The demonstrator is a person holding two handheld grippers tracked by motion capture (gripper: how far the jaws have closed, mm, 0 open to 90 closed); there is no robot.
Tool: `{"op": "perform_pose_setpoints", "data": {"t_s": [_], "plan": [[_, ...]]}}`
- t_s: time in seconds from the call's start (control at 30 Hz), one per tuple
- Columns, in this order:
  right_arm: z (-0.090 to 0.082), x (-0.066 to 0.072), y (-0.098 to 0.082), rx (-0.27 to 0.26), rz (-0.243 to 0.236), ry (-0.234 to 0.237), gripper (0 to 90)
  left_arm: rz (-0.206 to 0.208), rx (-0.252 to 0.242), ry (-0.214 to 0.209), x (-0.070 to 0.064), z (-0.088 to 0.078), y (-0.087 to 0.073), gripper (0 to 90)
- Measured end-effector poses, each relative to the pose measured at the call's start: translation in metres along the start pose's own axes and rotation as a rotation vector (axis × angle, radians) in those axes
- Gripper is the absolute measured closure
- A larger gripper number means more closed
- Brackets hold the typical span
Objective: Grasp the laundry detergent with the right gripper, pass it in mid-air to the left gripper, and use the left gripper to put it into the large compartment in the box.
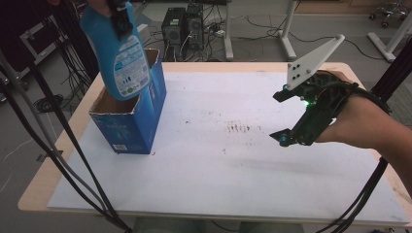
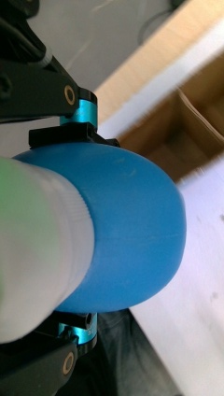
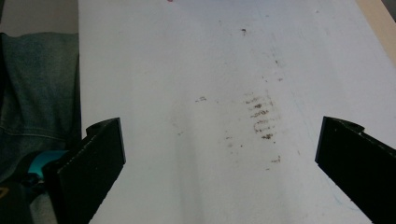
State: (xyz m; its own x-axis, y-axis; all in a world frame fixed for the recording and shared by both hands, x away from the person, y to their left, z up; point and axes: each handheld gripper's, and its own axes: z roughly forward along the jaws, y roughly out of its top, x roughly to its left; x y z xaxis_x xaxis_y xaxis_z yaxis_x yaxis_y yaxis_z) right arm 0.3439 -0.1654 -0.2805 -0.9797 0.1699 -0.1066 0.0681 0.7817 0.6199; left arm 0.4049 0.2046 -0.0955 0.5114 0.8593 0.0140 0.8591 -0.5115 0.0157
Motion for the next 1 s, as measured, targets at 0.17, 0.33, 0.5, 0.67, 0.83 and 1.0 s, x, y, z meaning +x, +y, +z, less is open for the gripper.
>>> {"op": "perform_pose_setpoints", "data": {"t_s": [0.17, 0.33, 0.5, 0.67, 0.83, 1.0], "plan": [[0.003, -0.002, 0.001, -0.005, -0.003, -0.007, 0.7, -0.059, 0.033, 0.016, 0.017, 0.012, 0.000, 38.0], [0.006, -0.004, 0.000, -0.011, 0.004, -0.007, 0.7, -0.049, 0.049, -0.005, 0.025, 0.028, 0.002, 38.0], [0.011, -0.004, -0.002, -0.006, 0.014, -0.004, 0.7, 0.013, 0.068, -0.009, 0.029, 0.051, 0.004, 38.0], [0.011, -0.005, -0.003, -0.008, 0.018, -0.006, 0.7, 0.126, 0.076, 0.012, 0.030, 0.076, 0.005, 38.0], [0.011, -0.005, -0.003, -0.003, 0.025, -0.007, 0.7, 0.203, 0.088, 0.002, 0.036, 0.103, 0.006, 38.0], [0.013, -0.005, -0.004, 0.012, 0.030, -0.003, 0.7, 0.304, 0.094, 0.003, 0.041, 0.130, 0.005, 38.0]]}}
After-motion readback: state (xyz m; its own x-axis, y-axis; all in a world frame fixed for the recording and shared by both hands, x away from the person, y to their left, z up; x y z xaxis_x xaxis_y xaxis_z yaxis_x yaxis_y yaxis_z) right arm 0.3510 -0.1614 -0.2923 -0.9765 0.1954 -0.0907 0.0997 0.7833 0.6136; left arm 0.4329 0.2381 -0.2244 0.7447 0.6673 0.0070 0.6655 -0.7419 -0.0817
